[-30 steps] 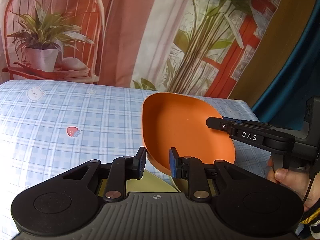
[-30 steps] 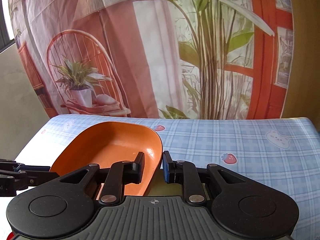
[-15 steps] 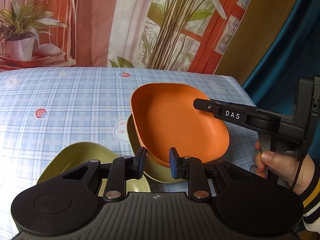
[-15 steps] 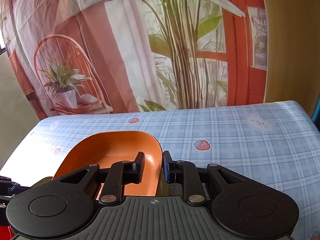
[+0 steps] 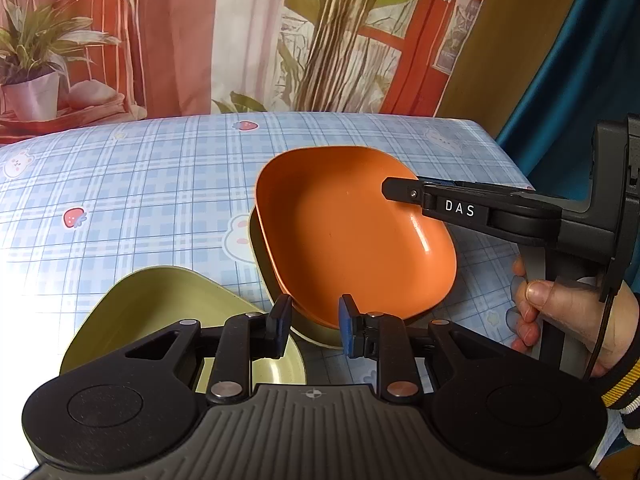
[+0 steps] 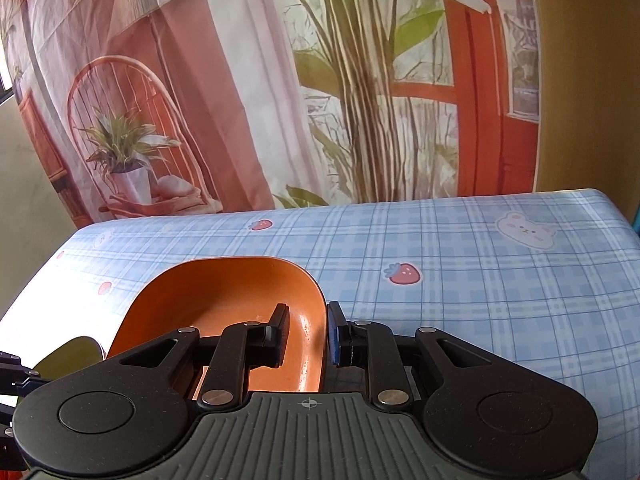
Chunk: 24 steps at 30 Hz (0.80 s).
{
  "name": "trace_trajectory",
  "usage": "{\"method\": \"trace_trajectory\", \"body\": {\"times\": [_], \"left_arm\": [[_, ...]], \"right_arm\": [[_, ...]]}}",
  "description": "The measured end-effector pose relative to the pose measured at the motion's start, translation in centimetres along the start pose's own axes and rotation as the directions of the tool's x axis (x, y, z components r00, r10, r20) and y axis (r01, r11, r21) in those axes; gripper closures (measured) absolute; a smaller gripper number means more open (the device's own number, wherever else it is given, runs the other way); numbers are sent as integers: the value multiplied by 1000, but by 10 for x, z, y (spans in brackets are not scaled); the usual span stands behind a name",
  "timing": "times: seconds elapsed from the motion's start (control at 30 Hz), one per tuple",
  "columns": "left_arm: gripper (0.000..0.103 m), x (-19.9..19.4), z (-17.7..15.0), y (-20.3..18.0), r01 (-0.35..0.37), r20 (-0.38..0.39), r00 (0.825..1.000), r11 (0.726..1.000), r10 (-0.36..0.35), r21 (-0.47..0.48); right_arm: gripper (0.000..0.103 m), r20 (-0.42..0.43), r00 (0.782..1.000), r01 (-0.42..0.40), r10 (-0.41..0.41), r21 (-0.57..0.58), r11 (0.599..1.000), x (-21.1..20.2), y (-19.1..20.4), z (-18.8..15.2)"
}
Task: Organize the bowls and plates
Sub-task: 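Lift the orange plate with both grippers and carry it over a green plate, then lower the orange plate onto the green plate and open both grippers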
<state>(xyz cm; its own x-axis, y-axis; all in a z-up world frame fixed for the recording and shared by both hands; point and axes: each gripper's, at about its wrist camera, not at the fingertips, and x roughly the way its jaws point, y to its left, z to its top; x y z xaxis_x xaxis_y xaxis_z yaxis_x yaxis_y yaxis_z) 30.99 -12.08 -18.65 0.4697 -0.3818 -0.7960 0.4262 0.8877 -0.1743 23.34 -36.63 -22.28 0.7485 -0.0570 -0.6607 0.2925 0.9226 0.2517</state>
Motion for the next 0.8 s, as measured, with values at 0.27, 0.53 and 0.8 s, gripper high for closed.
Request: {"method": "trace_trajectory", "body": {"times": [0.27, 0.53, 0.8], "left_arm": [[77, 2, 0, 1, -2, -16, 1000, 1000, 2, 6], [76, 4, 0, 3, 3, -27, 1000, 1000, -2, 5], [76, 6, 0, 3, 0, -45, 999, 1000, 0, 3]], "right_arm": [[83, 0, 1000, -4, 4, -10, 1000, 3, 1, -3], [79, 4, 1000, 7, -6, -49, 999, 3, 7, -3], [77, 36, 997, 67, -61, -191, 979, 1, 26, -10]]}}
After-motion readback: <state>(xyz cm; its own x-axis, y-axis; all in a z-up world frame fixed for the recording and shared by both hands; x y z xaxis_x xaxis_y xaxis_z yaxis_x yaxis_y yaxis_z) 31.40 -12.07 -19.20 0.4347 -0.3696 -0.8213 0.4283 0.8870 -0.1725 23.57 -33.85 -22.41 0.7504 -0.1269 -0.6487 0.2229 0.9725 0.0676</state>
